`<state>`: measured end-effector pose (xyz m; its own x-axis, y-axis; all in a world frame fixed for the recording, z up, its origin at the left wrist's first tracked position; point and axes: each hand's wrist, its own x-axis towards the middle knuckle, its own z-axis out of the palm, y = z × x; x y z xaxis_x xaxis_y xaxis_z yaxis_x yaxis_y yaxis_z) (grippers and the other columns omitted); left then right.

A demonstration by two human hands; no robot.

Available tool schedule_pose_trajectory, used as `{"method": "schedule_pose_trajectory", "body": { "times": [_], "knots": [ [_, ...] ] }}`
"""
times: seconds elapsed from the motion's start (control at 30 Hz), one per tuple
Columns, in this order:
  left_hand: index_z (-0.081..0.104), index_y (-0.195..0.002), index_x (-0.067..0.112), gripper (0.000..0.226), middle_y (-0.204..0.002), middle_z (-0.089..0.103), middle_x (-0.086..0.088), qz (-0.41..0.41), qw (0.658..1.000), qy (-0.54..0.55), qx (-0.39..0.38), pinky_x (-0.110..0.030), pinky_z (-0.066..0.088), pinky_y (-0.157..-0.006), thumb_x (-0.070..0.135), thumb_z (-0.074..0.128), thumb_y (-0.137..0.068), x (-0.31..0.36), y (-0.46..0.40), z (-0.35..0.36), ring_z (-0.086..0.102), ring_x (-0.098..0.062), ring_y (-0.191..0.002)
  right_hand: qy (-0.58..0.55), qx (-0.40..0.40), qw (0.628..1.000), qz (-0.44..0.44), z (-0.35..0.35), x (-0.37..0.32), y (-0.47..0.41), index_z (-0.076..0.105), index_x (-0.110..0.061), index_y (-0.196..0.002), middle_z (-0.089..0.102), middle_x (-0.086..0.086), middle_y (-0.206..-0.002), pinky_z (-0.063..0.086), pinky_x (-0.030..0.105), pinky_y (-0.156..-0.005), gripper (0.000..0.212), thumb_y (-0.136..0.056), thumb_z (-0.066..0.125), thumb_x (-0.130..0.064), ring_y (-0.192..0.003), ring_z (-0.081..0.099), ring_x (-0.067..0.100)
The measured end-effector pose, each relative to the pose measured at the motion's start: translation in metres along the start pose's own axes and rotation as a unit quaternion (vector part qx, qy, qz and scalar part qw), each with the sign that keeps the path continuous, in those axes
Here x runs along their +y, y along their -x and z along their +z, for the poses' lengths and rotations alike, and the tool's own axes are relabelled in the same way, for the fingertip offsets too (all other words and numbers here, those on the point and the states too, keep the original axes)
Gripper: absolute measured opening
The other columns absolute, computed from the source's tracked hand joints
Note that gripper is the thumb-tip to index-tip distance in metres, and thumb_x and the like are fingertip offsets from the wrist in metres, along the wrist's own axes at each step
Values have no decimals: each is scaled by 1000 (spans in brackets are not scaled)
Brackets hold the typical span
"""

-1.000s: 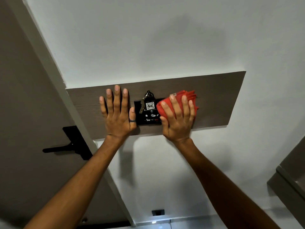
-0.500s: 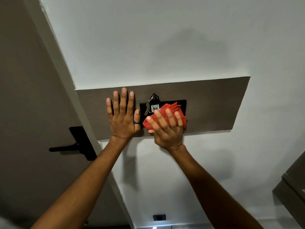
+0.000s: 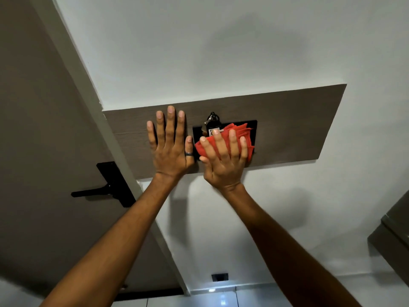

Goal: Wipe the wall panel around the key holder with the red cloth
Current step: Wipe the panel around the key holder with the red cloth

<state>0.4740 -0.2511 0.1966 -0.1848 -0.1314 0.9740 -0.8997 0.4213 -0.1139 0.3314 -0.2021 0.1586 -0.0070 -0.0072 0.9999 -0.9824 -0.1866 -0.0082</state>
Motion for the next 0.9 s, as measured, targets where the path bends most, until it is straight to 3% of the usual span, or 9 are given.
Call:
{"method": "schedule_pose_trajectory", "body": {
  "times": [0.03,0.13,0.27,0.4,0.53,0.57,0.73,0.83,0.9],
  "knots": [
    [21,-160,11,63,-164,21,-7,-1,1000,-1,-2,-49,5,-129,33,37,-104,0,0,0,1,-24,-158,-1,-1,1000,-2,-1,6,0,60,-27,-138,54,5,-148,31,51,-122,44,-108,33,-44,-142,45,35],
    [27,-158,9,61,-163,22,-7,-10,1000,3,-6,-49,6,-128,31,38,-103,1,-2,-4,0,-23,-158,12,19,993,120,0,-13,-2,59,-25,-140,53,7,-150,27,51,-125,44,-108,33,-42,-145,42,37],
    [27,-159,11,61,-167,14,-7,24,1000,-1,-19,-47,10,-127,33,39,-103,-7,0,-8,1,-23,-158,5,-7,1000,-28,-2,5,0,59,-29,-139,53,4,-148,30,50,-122,43,-107,36,-44,-142,45,35],
    [18,-160,14,62,-171,-7,0,44,999,-7,-24,-46,10,-127,34,36,-104,-14,-1,-12,-2,-22,-158,11,15,991,136,2,-14,-2,57,-26,-141,51,7,-151,25,51,-127,44,-108,33,-43,-148,39,36],
    [17,-161,15,63,-171,-7,0,47,999,-10,-26,-47,10,-127,35,36,-104,-13,-2,-9,-3,-22,-158,22,-4,996,-82,-2,27,5,57,-30,-141,55,6,-146,32,53,-121,43,-106,38,-47,-143,42,36],
    [17,-161,14,63,-171,-5,-1,45,999,-7,-25,-47,10,-127,35,36,-104,-15,-1,-8,-2,-22,-158,27,-4,995,-98,-7,46,7,58,-30,-139,55,7,-144,33,53,-119,43,-106,37,-47,-141,44,37],
    [27,-158,11,60,-165,20,-8,38,999,-9,-32,-48,10,-127,34,37,-103,-12,-5,-12,-1,-23,-158,34,-9,998,42,-21,64,-3,59,-26,-139,59,12,-145,38,55,-115,43,-107,36,-43,-141,46,40],
    [22,-159,12,61,-170,2,-3,48,998,-9,-29,-49,9,-127,34,36,-104,-13,-1,-10,-2,-23,-158,22,-3,996,87,-14,40,-28,58,-32,-143,56,5,-152,31,54,-123,43,-106,37,-43,-150,40,35],
    [19,-161,13,63,-171,-5,-1,44,999,0,-31,-49,7,-128,34,37,-104,-13,-2,-10,-3,-23,-158,16,-24,997,66,-13,37,-33,58,-31,-143,54,2,-154,30,56,-124,44,-107,36,-43,-151,37,35]
  ]
}}
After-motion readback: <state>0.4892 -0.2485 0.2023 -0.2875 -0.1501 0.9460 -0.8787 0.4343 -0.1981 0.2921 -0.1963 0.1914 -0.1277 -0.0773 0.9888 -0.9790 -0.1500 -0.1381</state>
